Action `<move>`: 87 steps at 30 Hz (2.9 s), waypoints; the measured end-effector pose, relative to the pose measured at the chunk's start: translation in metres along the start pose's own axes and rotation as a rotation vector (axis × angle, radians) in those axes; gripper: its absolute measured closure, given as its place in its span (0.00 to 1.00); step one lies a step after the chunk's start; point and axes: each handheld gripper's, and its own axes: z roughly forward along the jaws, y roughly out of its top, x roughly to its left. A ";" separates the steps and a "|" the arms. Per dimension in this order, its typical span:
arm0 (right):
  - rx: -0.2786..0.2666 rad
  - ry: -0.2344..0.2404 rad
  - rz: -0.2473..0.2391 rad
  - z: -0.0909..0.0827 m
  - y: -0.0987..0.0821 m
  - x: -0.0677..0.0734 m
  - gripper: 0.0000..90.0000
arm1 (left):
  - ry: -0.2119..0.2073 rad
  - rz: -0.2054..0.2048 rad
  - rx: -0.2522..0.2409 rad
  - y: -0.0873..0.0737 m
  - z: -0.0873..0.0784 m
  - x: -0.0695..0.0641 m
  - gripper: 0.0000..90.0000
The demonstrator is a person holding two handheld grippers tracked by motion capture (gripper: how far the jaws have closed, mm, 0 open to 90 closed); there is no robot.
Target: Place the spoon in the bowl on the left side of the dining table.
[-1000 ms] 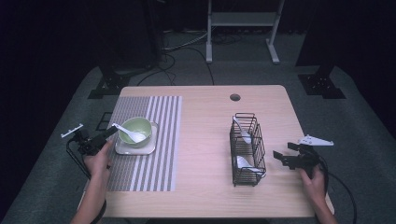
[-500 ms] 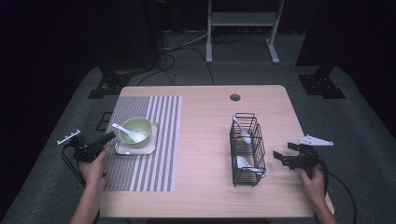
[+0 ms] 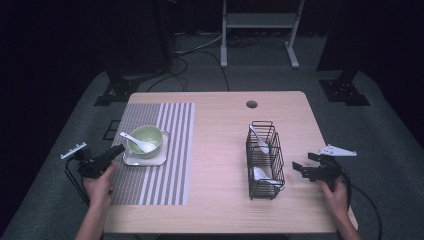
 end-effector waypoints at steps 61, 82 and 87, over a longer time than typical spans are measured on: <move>-0.001 0.004 -0.010 0.000 0.000 0.001 0.15 | -0.159 0.215 0.120 -0.020 0.023 -0.088 0.37; -0.002 0.006 -0.015 0.000 0.000 0.001 0.15 | -0.189 0.263 0.172 -0.032 0.038 -0.110 0.33; -0.002 0.006 -0.015 0.000 0.000 0.001 0.15 | -0.199 0.268 0.183 -0.034 0.041 -0.114 0.32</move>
